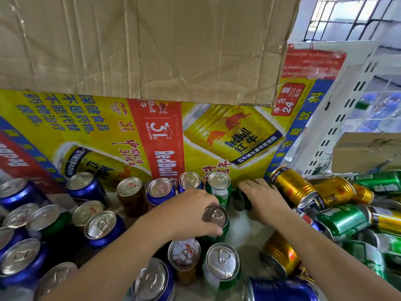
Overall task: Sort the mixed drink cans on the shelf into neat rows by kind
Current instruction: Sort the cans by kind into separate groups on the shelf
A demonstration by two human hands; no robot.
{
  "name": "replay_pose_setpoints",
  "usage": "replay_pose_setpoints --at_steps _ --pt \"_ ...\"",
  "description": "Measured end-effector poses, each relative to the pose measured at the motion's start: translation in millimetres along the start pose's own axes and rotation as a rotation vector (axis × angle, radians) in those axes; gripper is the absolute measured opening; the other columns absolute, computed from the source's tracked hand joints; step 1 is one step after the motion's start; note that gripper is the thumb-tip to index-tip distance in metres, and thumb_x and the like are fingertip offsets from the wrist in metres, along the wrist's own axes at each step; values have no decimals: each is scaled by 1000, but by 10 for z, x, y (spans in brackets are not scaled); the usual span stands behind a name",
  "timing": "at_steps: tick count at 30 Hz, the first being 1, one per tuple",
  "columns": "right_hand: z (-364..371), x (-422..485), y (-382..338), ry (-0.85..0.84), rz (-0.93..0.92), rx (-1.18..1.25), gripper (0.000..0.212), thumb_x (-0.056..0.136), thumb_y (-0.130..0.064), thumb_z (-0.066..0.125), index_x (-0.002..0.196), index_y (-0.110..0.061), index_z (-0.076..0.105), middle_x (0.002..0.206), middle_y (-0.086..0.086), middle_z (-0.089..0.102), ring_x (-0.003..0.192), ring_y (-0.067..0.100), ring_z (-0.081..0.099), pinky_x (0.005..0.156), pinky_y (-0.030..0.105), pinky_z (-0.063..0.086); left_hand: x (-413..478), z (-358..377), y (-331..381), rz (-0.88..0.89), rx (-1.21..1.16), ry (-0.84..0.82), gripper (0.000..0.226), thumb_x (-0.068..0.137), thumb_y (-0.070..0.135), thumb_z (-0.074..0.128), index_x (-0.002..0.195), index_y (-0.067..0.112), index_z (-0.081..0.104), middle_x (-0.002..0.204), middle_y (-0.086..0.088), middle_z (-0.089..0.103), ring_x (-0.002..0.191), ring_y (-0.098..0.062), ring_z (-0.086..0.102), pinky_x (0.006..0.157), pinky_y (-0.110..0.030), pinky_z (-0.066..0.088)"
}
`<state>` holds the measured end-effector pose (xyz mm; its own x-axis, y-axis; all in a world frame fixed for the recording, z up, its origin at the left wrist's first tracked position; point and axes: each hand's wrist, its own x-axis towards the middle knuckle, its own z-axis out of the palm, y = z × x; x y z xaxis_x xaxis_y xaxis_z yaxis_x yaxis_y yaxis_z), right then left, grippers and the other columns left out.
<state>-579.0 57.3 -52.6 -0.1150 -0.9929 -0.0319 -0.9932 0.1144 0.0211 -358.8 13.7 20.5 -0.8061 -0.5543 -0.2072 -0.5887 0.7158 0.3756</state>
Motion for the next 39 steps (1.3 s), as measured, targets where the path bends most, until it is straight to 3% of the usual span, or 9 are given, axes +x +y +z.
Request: replay_pose_setpoints --at_steps 3,7,12,16,21,27,32,36,39 --pt "-118 -103 69 109 31 345 64 65 -23 80 118 -29 46 111 -6 60 102 19 57 85 33 49 0 29 33 8 12 -19 62 81 49 70 134 26 48 133 7 49 122 -12 43 100 -32 38" --pt "-270 -295 40 162 114 736 60 58 -19 85 107 -25 51 93 -11 62 81 8 59 64 11 42 16 50 35 10 16 -20 66 74 51 76 130 28 49 128 9 52 118 -11 49 98 -36 44" --pt "-238 -444 -51 108 120 826 57 56 -27 88 102 -27 56 92 -14 62 82 1 58 65 14 42 37 -18 56 -54 21 -24 63 72 49 78 127 31 52 123 11 55 112 -11 51 90 -31 46" --pt "-179 -533 -98 34 49 869 62 58 -30 88 111 -34 56 102 -21 61 93 -7 56 79 15 45 44 -43 123 -73 52 -49 60 74 46 78 126 31 53 119 8 56 107 -12 53 88 -32 48" --pt "-186 -591 -57 -20 -2 833 68 64 -32 86 120 -39 50 110 -27 58 101 -11 53 84 9 40 62 -26 149 -60 121 -74 64 78 45 75 134 31 46 129 7 53 119 -14 48 91 -29 44" --pt "-229 -762 185 -79 118 571 74 72 -41 78 138 -27 46 129 -3 56 116 15 53 98 33 46 67 4 293 33 42 60 52 85 48 64 133 37 47 136 13 47 125 -9 37 102 -30 36" --pt "-227 -957 302 -243 0 354 60 78 -35 68 135 -27 51 127 -4 55 119 16 49 98 28 42 79 168 547 102 100 44 49 89 48 59 134 34 45 132 15 46 122 -7 40 87 -26 37" --pt "-71 -1020 307 -366 -159 210 60 75 -26 65 133 -30 49 128 -2 52 127 24 39 113 40 28 55 266 609 73 102 82 47 89 48 58 132 34 46 132 14 45 125 -9 37 102 -31 37" --pt "-27 -1026 301 -347 -192 120 67 76 -24 66 139 -32 43 134 1 46 130 30 30 113 45 25 -39 347 684 68 92 75 48 90 50 56 135 38 43 139 17 39 128 -6 32 107 -28 31"
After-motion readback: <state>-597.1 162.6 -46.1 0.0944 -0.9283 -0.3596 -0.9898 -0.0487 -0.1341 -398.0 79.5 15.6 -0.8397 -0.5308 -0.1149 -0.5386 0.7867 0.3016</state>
